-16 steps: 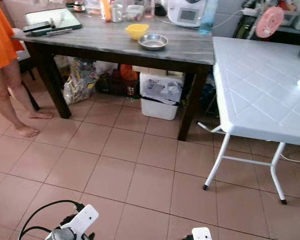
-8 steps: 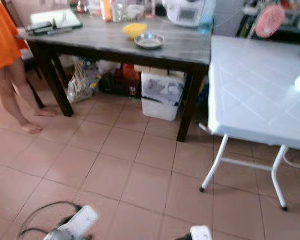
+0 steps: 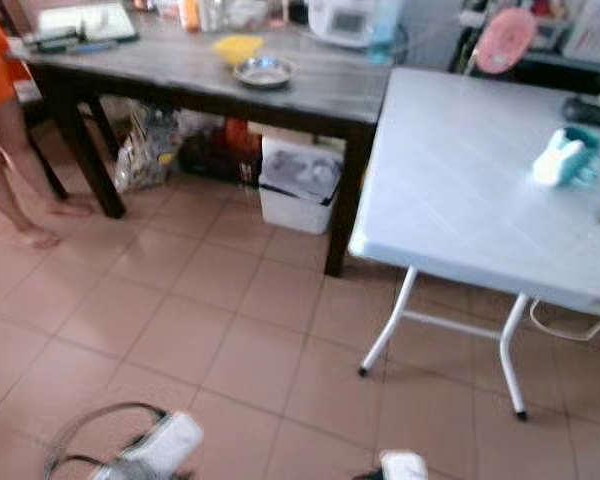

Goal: Setting the table

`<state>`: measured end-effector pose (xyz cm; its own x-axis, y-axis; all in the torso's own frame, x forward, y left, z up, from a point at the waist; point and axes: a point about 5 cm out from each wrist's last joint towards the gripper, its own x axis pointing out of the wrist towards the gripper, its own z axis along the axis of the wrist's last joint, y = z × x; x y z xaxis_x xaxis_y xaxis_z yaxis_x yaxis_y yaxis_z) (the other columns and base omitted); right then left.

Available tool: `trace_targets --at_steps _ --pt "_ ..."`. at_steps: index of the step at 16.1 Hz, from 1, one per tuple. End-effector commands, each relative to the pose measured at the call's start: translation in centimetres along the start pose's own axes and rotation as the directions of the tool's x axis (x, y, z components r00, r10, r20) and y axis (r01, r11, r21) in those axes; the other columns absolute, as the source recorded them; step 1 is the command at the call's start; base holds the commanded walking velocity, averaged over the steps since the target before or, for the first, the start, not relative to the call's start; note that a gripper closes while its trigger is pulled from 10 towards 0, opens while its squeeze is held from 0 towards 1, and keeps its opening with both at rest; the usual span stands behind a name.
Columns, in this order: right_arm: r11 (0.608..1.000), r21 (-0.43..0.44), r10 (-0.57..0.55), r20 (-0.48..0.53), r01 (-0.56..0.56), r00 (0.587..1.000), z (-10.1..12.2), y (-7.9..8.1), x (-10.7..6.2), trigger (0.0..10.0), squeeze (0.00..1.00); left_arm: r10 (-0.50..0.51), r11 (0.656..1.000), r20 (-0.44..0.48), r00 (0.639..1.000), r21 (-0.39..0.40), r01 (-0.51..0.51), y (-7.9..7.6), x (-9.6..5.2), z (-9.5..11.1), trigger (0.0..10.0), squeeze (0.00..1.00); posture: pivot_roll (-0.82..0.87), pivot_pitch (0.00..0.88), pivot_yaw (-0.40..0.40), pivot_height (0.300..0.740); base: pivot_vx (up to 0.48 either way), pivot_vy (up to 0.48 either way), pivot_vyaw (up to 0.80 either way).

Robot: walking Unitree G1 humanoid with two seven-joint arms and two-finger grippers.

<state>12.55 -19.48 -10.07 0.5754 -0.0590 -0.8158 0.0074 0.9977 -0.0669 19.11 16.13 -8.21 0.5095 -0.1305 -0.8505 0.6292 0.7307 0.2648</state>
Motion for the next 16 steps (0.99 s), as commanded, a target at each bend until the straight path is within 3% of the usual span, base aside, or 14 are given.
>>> trace_targets --at_steps 1,8,11,16 --pt "1.0 0.024 -0.003 -0.034 0.004 0.999 -0.95 0.22 -0.24 10.0 0.0 0.022 1.0 -0.029 0.999 0.013 -0.022 0.93 -0.27 -0.99 10.0 0.0 0.12 0.095 -0.033 0.74 0.0 -0.48 0.0" --pt "0.999 0.042 -0.005 -0.042 0.007 0.999 -1.0 0.28 -0.22 10.0 0.0 0.025 0.999 -0.026 0.999 0.033 -0.024 1.0 -0.26 -0.91 10.0 0.0 0.11 0.086 -0.019 0.74 0.0 -0.48 0.0" --pt "0.999 0.042 -0.005 -0.042 0.007 0.999 -0.91 0.27 -0.18 10.0 0.0 0.024 0.999 -0.025 0.999 0.035 -0.023 1.03 -0.25 -0.83 10.0 0.0 0.11 0.085 -0.021 0.74 0.0 -0.47 -0.58" --pt "1.0 0.029 -0.003 -0.037 0.004 0.999 -0.71 0.14 -0.13 10.0 0.0 0.027 0.999 -0.022 0.999 0.034 -0.026 1.03 -0.21 -0.67 10.0 0.0 0.11 0.082 -0.023 0.74 0.0 -0.467 0.0"
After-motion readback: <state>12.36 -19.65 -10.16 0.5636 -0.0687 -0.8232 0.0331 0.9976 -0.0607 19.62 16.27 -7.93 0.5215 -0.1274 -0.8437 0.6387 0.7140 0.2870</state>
